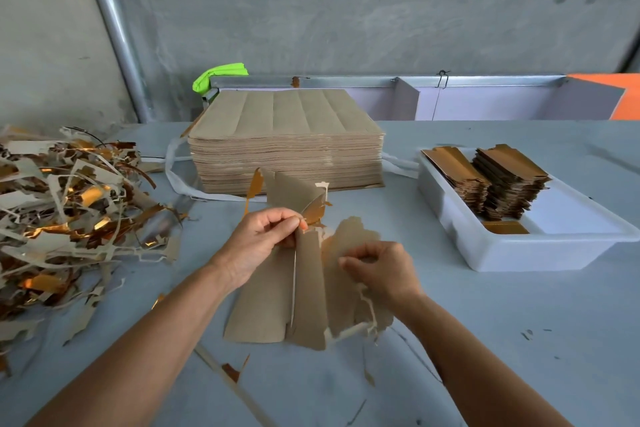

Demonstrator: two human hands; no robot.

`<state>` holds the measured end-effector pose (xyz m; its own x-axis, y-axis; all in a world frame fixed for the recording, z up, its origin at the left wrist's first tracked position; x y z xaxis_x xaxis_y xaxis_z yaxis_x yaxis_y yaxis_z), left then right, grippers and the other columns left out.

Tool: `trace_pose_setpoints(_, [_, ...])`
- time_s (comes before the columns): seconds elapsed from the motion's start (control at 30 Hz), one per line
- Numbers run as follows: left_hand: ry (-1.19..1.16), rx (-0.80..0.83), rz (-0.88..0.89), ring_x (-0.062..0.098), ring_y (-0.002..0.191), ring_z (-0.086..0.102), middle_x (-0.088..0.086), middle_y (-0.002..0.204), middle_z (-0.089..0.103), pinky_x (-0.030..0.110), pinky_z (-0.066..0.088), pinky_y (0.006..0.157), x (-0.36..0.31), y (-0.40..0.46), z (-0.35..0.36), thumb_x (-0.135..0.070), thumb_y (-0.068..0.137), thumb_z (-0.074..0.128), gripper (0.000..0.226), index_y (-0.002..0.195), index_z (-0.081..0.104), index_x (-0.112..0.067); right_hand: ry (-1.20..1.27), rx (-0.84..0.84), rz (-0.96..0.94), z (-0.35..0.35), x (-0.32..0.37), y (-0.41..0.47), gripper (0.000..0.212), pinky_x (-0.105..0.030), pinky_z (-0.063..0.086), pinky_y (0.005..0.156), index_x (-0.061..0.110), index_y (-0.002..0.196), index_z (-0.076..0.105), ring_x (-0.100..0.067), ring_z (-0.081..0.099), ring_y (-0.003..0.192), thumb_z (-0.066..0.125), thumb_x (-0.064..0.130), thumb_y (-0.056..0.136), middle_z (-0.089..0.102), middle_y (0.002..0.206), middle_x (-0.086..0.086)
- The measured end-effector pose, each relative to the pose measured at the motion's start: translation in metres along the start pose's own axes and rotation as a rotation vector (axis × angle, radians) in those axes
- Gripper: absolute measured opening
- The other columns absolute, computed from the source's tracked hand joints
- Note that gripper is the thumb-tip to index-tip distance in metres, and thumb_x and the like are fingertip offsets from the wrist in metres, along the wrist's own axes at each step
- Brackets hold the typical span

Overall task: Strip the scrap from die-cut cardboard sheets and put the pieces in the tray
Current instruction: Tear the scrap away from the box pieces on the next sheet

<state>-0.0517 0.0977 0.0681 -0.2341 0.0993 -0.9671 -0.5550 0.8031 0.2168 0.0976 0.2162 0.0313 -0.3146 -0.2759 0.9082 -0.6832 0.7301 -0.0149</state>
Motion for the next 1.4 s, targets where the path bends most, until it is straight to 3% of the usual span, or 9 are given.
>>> trace_pose_setpoints(0.27, [0.624,-0.196,0.105,0.006,0.078,0.059,-0.002,0.088,0.071,0.003,0.037,0.067,-0.008,0.005,0.000,-0.011,0.087,0.065,0.012,0.093,0.075,-0.010,0.187,0.163,-0.026,0.028,0.008,-0.018,0.040,-0.019,0.037,0.046,0.015,0.060,0.068,-0.008,0.048,0.051,0.067,0.048,0.082,0.055,0.054,0.004])
trace_pose_setpoints(0.37, [0.661,-0.155,0.125,0.006,0.079,0.060,-0.001,0.092,0.073,0.008,0.041,0.069,-0.006,0.001,0.014,-0.013,0.087,0.066,0.013,0.095,0.075,-0.009,0.135,0.165,-0.003,0.036,0.001,-0.017,0.039,-0.021,0.040,0.049,0.017,0.047,0.060,-0.005,0.043,0.050,0.073,0.032,0.081,0.049,0.049,0.009])
trace_pose_setpoints(0.5, [0.578,-0.238,0.118,0.017,0.054,0.057,0.008,0.069,0.068,0.029,0.051,0.064,-0.002,-0.006,0.010,-0.005,0.091,0.057,0.015,0.083,0.069,-0.003,0.167,-0.017,0.160,0.026,-0.020,-0.009,0.025,-0.044,0.054,0.068,-0.003,0.067,0.063,-0.024,0.056,0.064,0.069,0.016,0.082,0.060,0.067,-0.014])
trace_pose_setpoints(0.67, [0.780,-0.237,0.155,0.026,0.058,0.051,0.004,0.060,0.056,0.041,0.046,0.064,0.012,-0.020,-0.022,0.002,0.090,0.052,0.022,0.070,0.055,-0.005,0.522,-0.399,0.305,-0.027,-0.056,-0.014,0.016,-0.050,0.055,0.083,0.014,0.067,0.064,-0.031,0.064,0.081,0.070,0.012,0.082,0.065,0.071,-0.008])
trace_pose_setpoints(0.83, [1.006,0.014,0.099,0.027,0.097,0.059,0.008,0.102,0.063,0.032,0.042,0.084,0.022,-0.025,-0.014,-0.015,0.092,0.059,0.016,0.100,0.068,-0.004,0.614,-0.532,0.209,-0.054,-0.048,-0.015,0.017,-0.049,0.054,0.084,0.017,0.070,0.064,-0.022,0.063,0.078,0.068,0.020,0.086,0.066,0.075,0.002])
trace_pose_setpoints(0.93, [0.964,-0.079,0.164,0.015,0.119,0.051,-0.003,0.131,0.052,0.021,0.037,0.094,-0.004,-0.028,0.011,-0.046,0.088,0.058,0.053,0.130,0.054,-0.014,0.612,-0.473,0.072,-0.041,-0.024,-0.017,0.012,-0.038,0.055,0.073,0.016,0.076,0.068,-0.011,0.062,0.067,0.065,0.017,0.088,0.068,0.069,0.006])
trace_pose_setpoints(1.07, [0.508,-0.073,-0.128,-0.002,0.082,0.060,-0.016,0.100,0.060,0.010,0.043,0.068,0.003,-0.034,0.043,-0.053,0.064,0.079,0.072,0.121,0.048,-0.020,0.722,-0.456,-0.036,-0.029,-0.008,-0.018,0.018,-0.017,0.051,0.051,0.006,0.072,0.060,0.003,0.058,0.051,0.063,0.010,0.089,0.064,0.055,0.012])
trace_pose_setpoints(1.23, [0.303,-0.018,-0.443,0.029,0.070,0.066,0.011,0.081,0.071,0.035,0.053,0.061,0.030,-0.043,0.057,-0.013,0.068,0.080,0.027,0.091,0.065,-0.011,0.781,-0.473,-0.077,-0.025,-0.006,-0.020,0.024,-0.017,0.045,0.048,-0.001,0.068,0.056,0.003,0.051,0.049,0.063,0.007,0.089,0.059,0.055,0.010])
trace_pose_setpoints(1.4, [0.351,0.069,-0.509,0.018,0.065,0.054,0.004,0.067,0.061,0.027,0.044,0.059,0.039,-0.051,0.051,-0.001,0.081,0.063,0.017,0.070,0.070,-0.012,0.832,-0.495,-0.014,-0.042,-0.013,-0.016,0.011,-0.017,0.048,0.046,0.010,0.080,0.066,0.002,0.058,0.053,0.062,0.013,0.090,0.066,0.062,0.013])
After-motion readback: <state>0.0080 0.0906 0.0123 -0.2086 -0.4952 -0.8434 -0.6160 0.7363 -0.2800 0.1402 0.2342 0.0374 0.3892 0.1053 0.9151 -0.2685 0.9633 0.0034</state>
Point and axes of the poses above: each hand's wrist, its own y-axis towards the middle knuckle, its own z-axis out of the palm, x = y × z, the point moved 8 cm from there along y, towards the middle knuckle
